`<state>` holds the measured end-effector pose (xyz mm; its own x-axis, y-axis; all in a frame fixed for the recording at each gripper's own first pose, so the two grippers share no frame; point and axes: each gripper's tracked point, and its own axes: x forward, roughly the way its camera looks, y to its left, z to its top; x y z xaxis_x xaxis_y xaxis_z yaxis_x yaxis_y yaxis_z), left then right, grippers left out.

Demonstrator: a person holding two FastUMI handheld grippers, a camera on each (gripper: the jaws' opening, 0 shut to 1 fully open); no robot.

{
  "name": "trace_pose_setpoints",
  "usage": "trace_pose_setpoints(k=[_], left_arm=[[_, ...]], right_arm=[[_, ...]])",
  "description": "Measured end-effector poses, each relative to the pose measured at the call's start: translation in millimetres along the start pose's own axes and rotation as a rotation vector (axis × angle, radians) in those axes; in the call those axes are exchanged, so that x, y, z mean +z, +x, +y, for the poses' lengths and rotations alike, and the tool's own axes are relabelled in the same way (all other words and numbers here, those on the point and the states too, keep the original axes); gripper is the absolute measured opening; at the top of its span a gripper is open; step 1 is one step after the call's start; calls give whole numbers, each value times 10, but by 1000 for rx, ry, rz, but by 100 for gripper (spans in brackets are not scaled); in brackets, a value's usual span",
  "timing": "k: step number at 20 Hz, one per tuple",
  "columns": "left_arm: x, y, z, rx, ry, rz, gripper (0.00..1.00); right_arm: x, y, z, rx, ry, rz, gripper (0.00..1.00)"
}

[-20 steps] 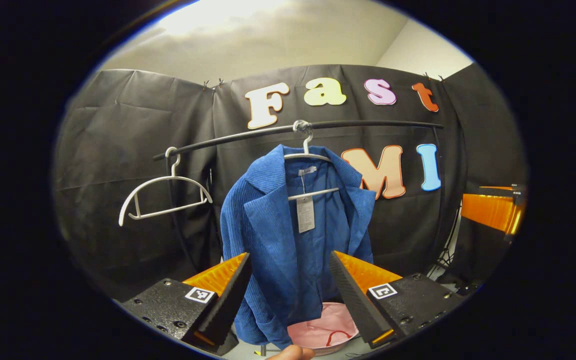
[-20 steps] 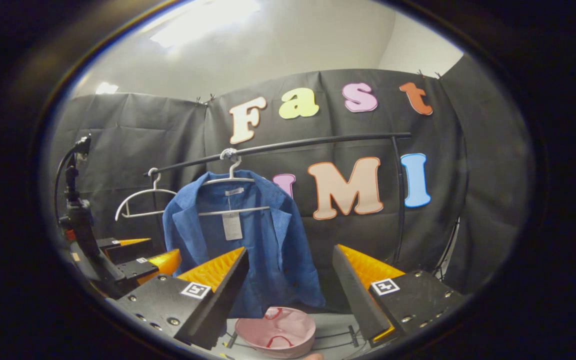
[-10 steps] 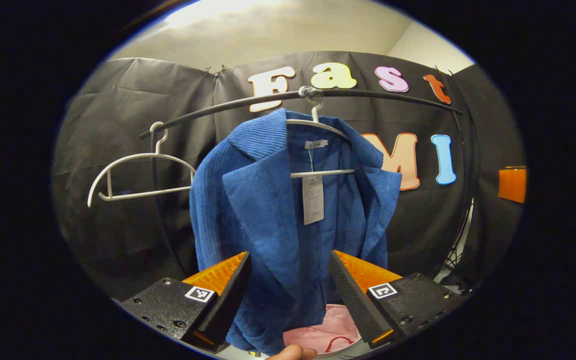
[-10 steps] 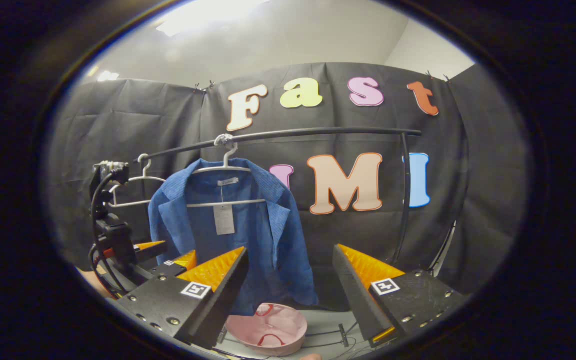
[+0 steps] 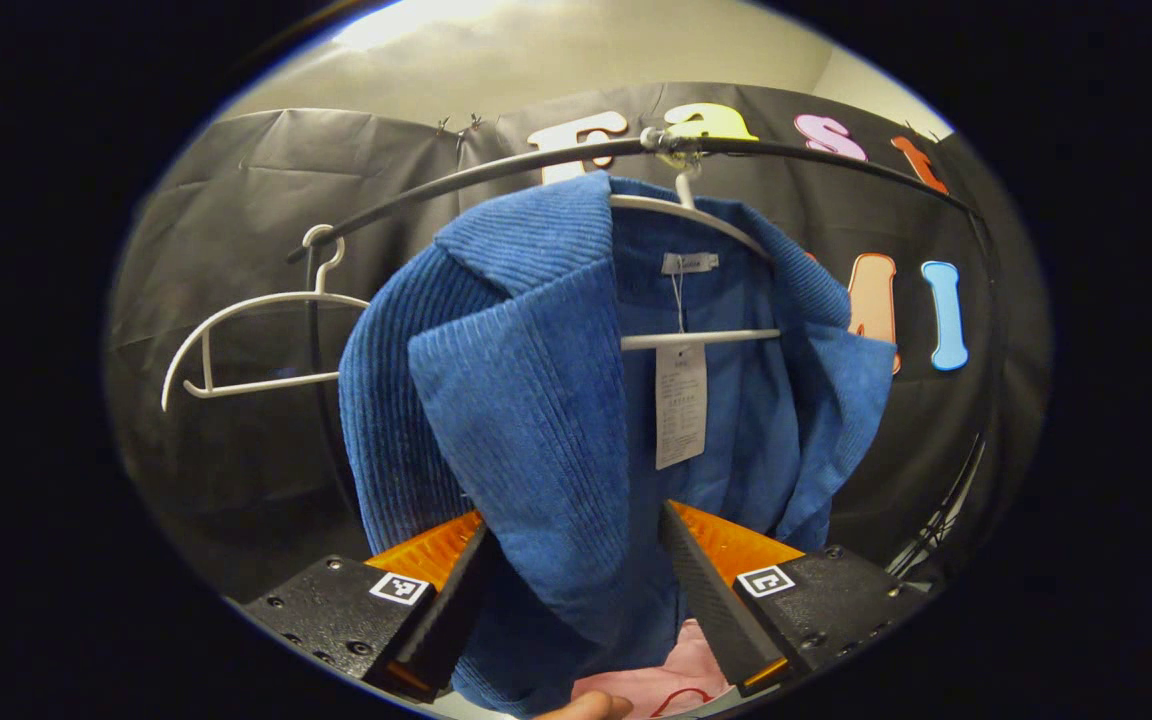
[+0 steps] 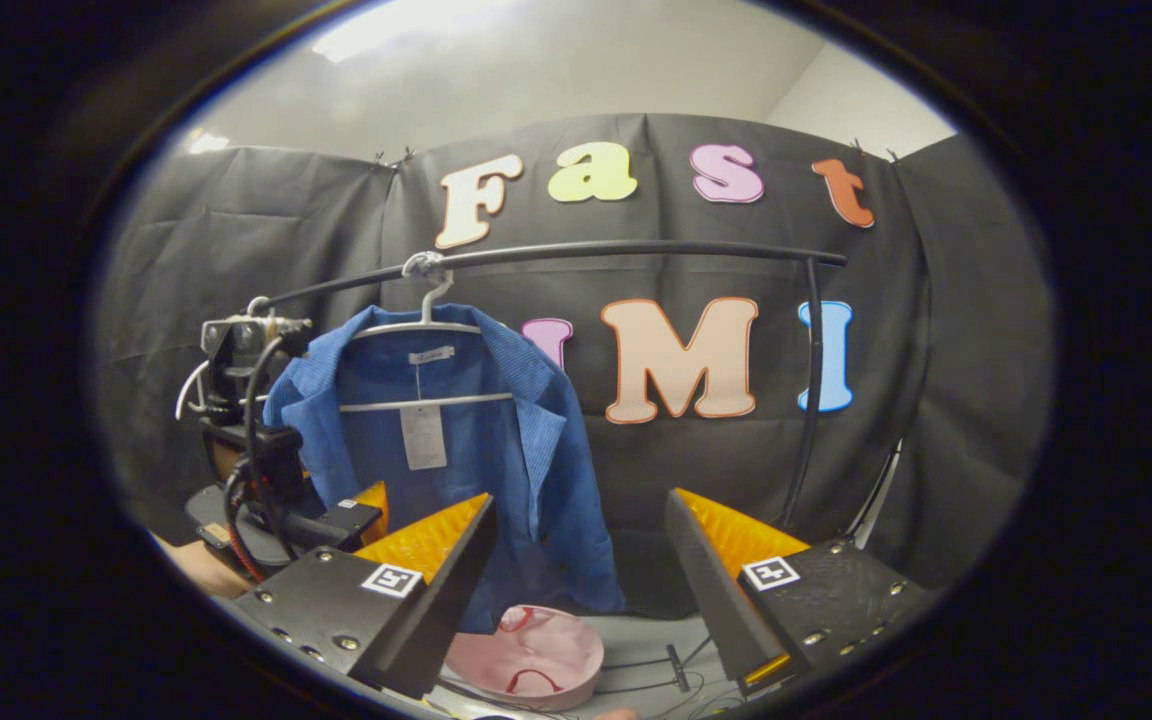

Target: Grasp the clothes on the hanger with both hands and then place them into the laundry hamper below.

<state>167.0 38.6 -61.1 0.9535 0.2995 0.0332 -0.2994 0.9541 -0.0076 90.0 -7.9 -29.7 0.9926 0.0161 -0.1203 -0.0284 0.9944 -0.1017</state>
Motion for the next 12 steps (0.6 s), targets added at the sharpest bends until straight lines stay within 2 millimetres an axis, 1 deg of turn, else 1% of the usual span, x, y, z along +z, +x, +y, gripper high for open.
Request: trace_pose_setpoints(k=[1,2,3,4,6,7,8,9,10,11,12], left_arm=[[-24,26,-60,-32,-6,0,96],[-51,69,-140,-79,-18,-1,93],[-70,69,-200,-123,-21,10,90],[-111,135,-197,-134,-19,24,73],[-162,200,59,-37,-5,37,40],[-193,219,146,-1,6,42,24],[-202,251,233,40,23,44,14],[-201,237,264,44,39,45,12],[-175,248,218,3,34,26,9],[-143,221,159,-34,6,16,8],[-138,166,108,-75,-5,23,6]], right_arm=[[3,23,7,0,-5,5,100],[-8,33,10,-2,-12,11,100],[-14,50,16,-2,-22,15,100],[-22,74,28,1,-29,18,100],[-47,87,73,12,-29,23,100],[-68,107,106,23,-24,31,100],[-99,107,132,33,-21,40,100],[-125,116,149,42,-18,50,100],[-156,123,163,49,-17,60,100],[-173,119,171,53,-15,67,97],[-193,112,174,57,-13,71,100]])
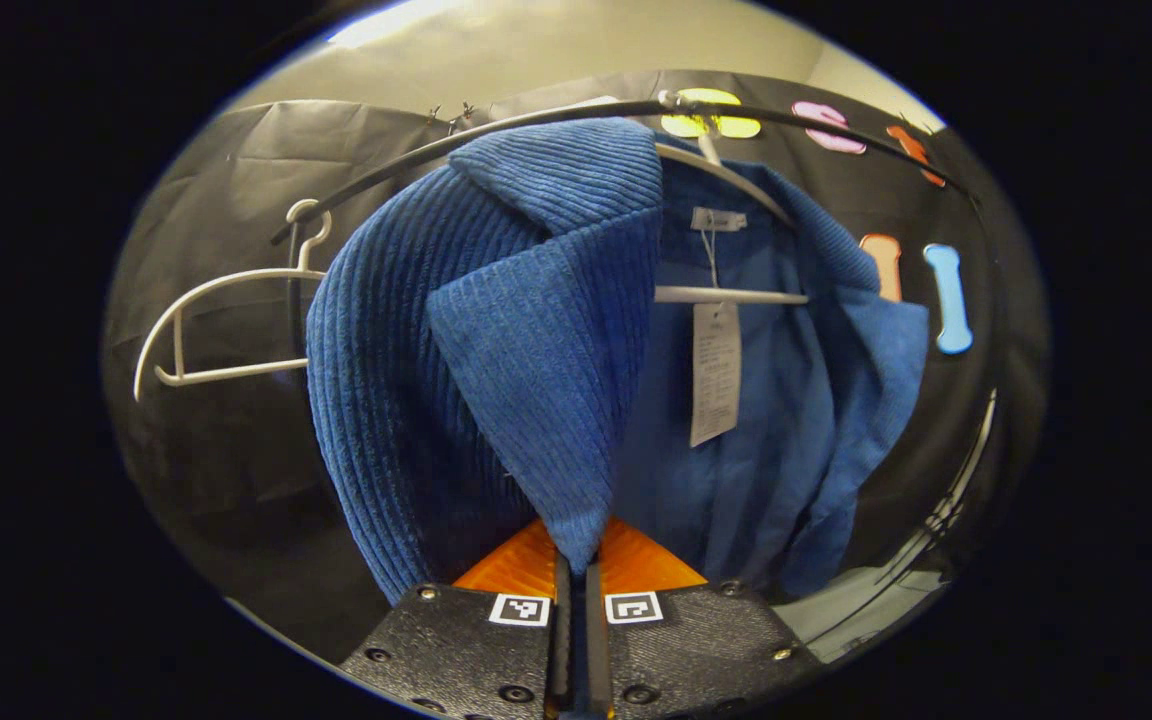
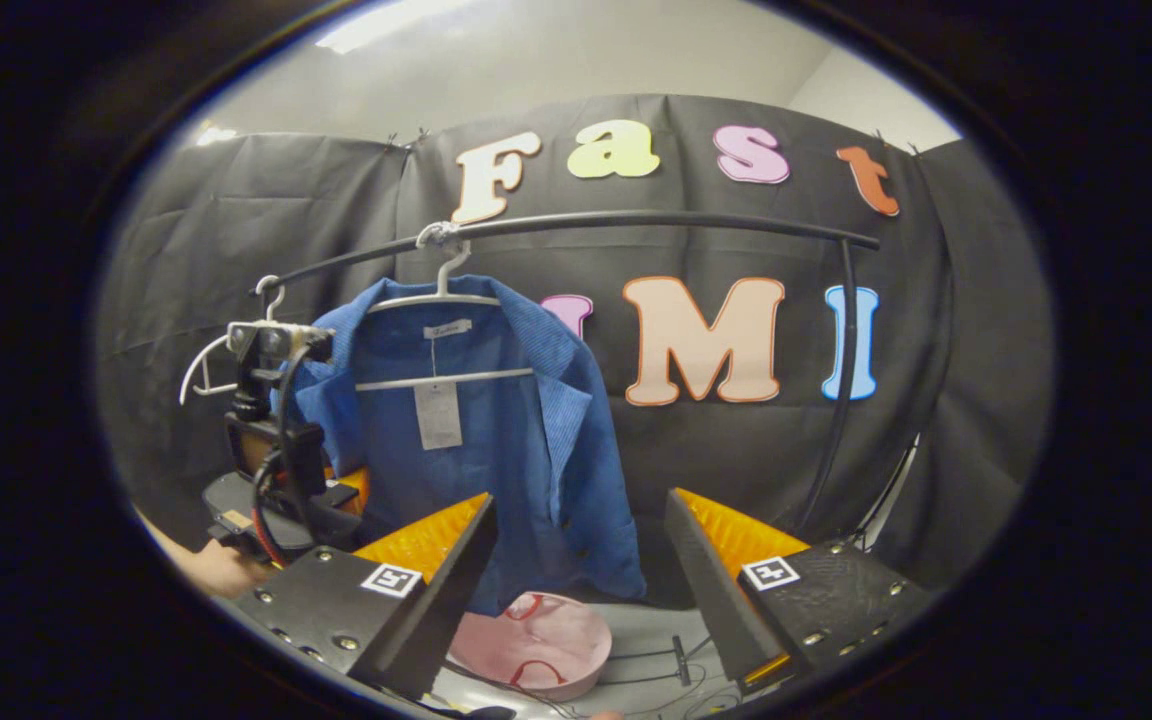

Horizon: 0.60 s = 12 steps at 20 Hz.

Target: Grasp the clothes on the hanger with both hands and then place them into the laundry hamper below.

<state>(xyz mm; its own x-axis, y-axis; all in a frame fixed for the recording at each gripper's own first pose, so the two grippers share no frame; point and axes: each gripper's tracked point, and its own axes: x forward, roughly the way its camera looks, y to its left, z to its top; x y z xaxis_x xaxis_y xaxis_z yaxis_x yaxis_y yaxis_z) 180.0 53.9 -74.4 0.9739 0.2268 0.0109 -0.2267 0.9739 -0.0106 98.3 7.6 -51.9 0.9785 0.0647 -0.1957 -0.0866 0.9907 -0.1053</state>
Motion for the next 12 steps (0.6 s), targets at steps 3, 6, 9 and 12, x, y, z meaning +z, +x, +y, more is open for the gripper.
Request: trace_pose_setpoints(k=[3,6,9,12], left_arm=[[16,-198,-71,-82,-6,2,5],[55,-448,-37,-115,-47,29,5],[159,-565,-7,-138,-60,32,2],[286,-698,52,-152,-52,18,1]], right_arm=[[-18,3,-8,4,2,-2,100],[-74,43,22,14,11,3,100],[-96,142,58,26,28,5,100],[-102,295,132,47,57,13,100]])
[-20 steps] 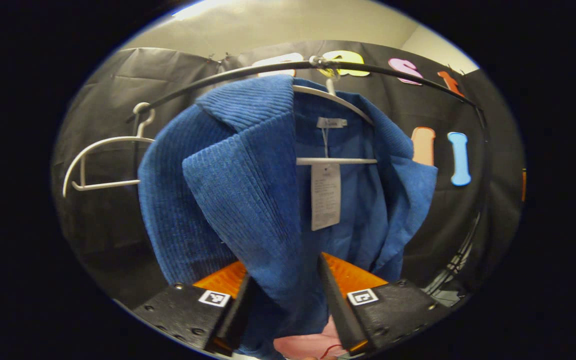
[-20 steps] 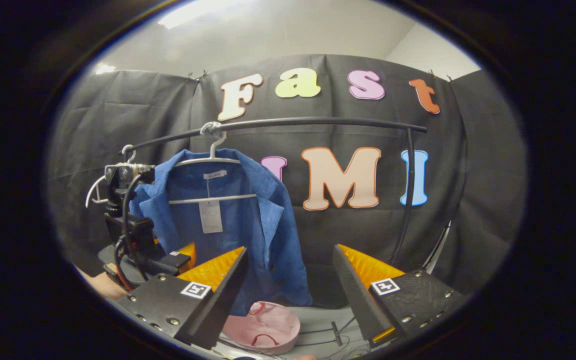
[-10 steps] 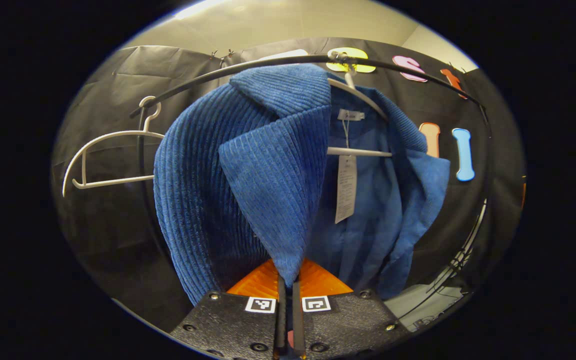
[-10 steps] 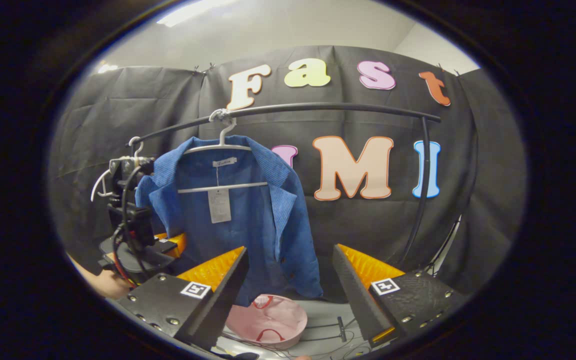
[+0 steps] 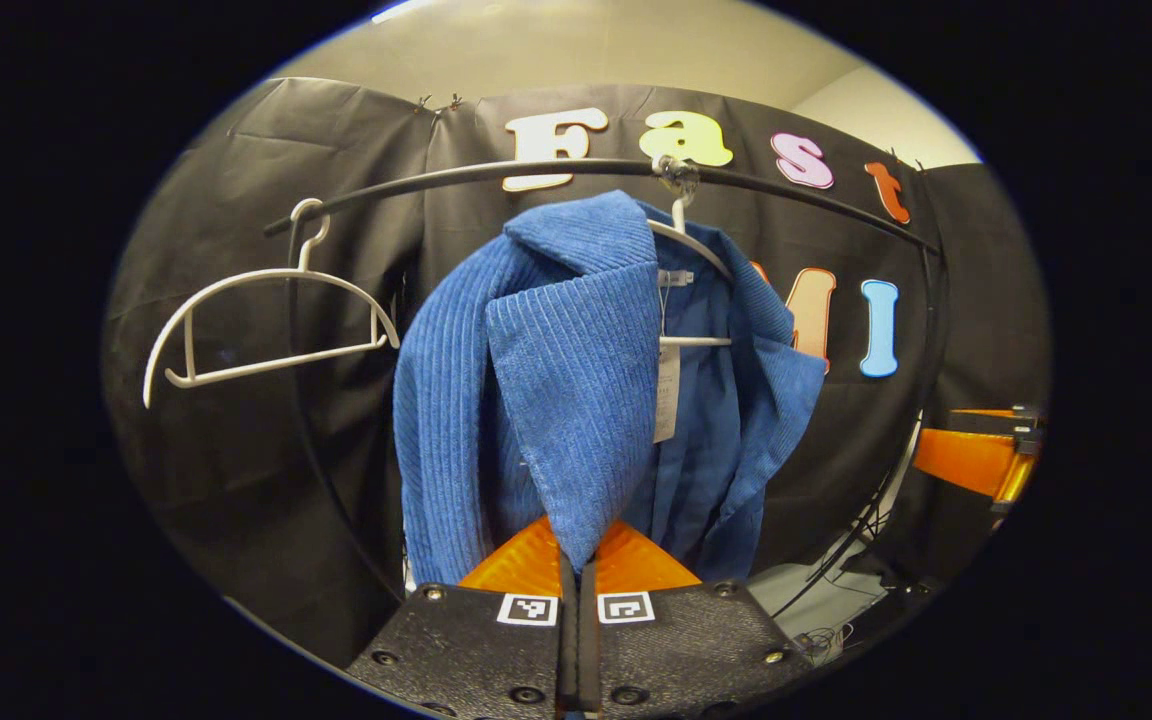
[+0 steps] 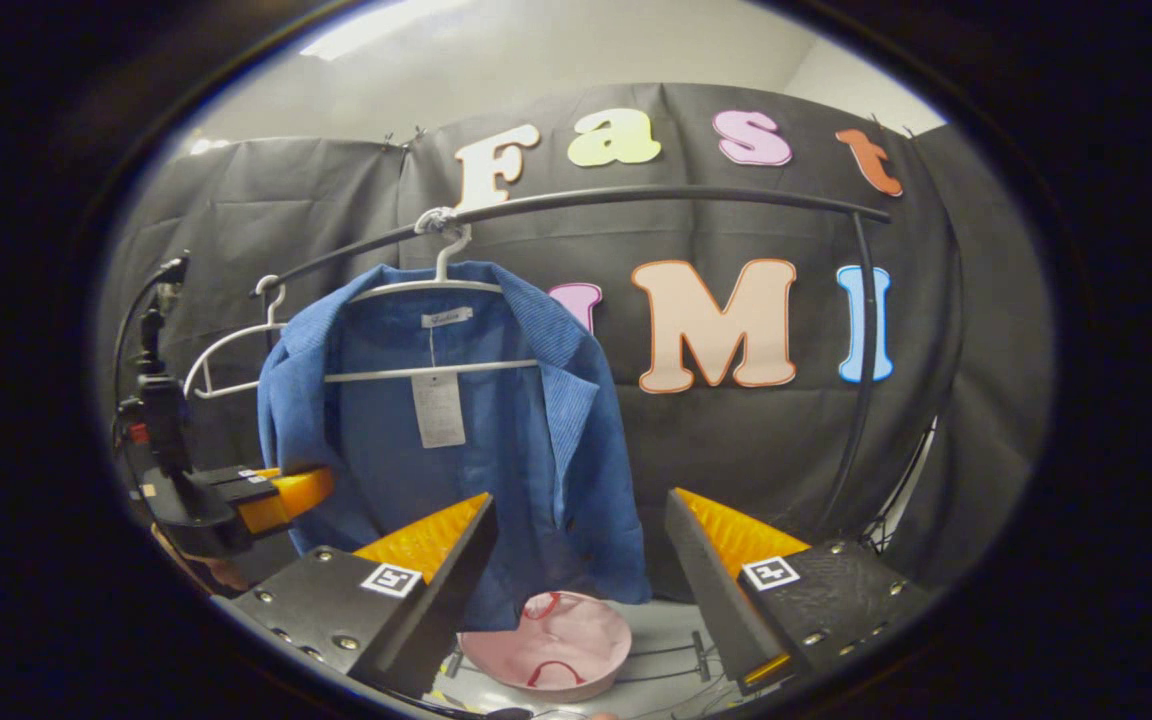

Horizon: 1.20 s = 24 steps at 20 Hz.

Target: Grasp the clothes on the hanger with both hands and then place them into the laundry hamper below.

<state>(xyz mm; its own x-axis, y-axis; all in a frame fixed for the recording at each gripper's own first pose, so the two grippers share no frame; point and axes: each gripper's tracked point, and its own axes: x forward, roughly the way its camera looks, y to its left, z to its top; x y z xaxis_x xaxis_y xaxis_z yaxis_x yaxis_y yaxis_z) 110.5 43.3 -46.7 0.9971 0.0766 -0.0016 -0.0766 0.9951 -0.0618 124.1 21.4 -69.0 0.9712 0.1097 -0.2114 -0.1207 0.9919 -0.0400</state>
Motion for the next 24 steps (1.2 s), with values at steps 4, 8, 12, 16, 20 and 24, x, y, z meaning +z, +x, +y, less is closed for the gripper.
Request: trace_pose_setpoints(k=[4,8,12,16,20,24], left_arm=[[80,-121,33,-15,-26,9,0],[184,-198,95,-19,-31,-1,0],[179,-147,205,4,-37,25,0],[187,-77,265,13,-42,40,0],[242,-63,255,8,-39,26,1],[405,-125,225,12,-30,8,1]], right_arm=[[-32,340,69,17,-28,16,100],[-97,800,149,28,-31,42,97],[-113,1267,184,13,-31,60,97],[-85,1675,227,-6,-27,57,78],[-47,2001,213,-41,15,60,41],[0,1992,176,-58,47,36,2]])
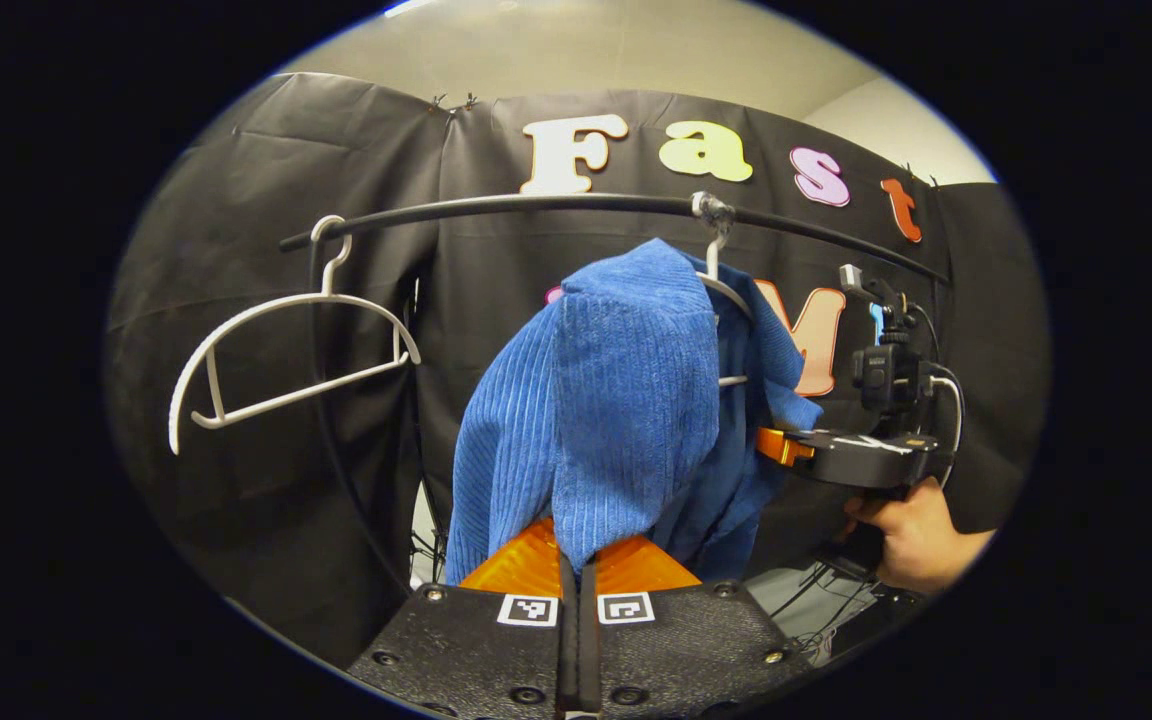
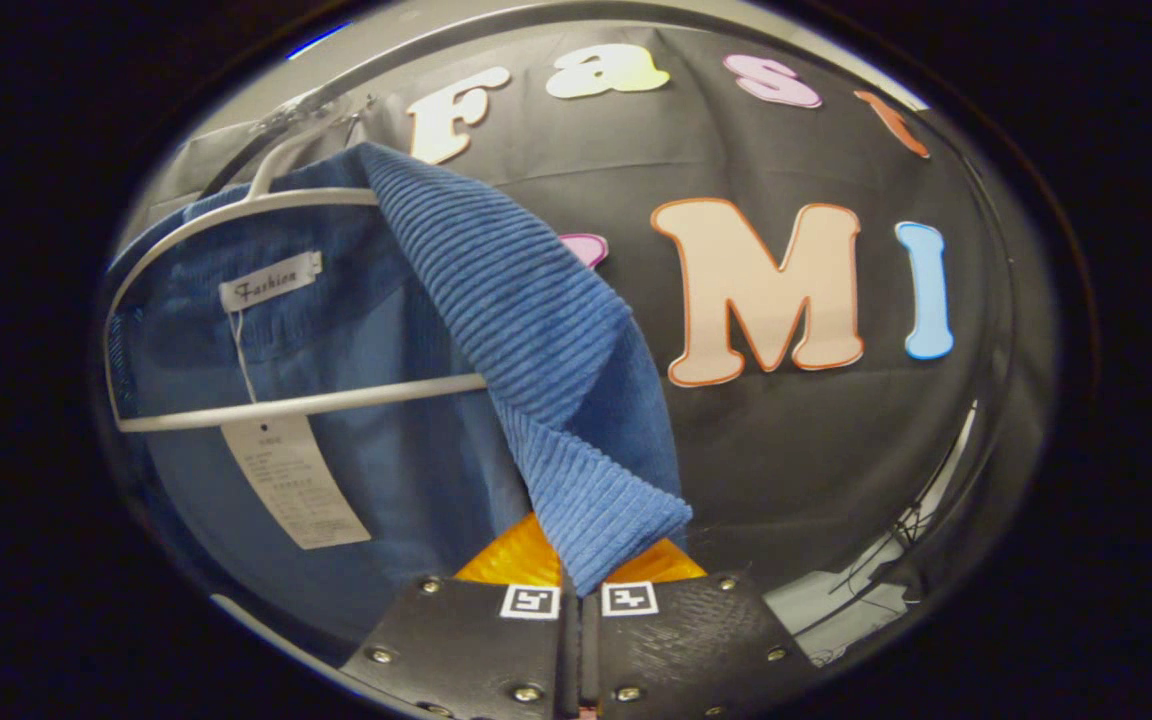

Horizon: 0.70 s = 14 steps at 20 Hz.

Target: Grasp the clothes on the hanger with both hands and then place them into the laundry hamper below.

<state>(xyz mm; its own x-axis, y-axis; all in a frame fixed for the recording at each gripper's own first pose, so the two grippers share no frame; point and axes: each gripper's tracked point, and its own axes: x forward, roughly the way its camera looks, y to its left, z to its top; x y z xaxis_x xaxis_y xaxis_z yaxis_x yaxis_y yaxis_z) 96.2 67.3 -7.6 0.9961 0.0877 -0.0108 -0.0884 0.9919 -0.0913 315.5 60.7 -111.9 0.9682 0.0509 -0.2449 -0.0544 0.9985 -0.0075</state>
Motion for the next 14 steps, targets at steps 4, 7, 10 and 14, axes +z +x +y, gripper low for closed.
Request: trace_pose_setpoints(k=[4,7,10,14], left_arm=[[204,-117,33,9,12,-27,1],[366,-245,56,19,21,-46,1],[586,-371,97,32,91,-98,1],[753,-442,214,35,23,-118,1]], right_arm=[[132,-198,-91,-11,-54,-43,1],[346,-330,-172,-35,-87,-107,0],[463,-340,-309,-62,-96,-128,1],[614,-264,-480,-106,-101,-155,1]])
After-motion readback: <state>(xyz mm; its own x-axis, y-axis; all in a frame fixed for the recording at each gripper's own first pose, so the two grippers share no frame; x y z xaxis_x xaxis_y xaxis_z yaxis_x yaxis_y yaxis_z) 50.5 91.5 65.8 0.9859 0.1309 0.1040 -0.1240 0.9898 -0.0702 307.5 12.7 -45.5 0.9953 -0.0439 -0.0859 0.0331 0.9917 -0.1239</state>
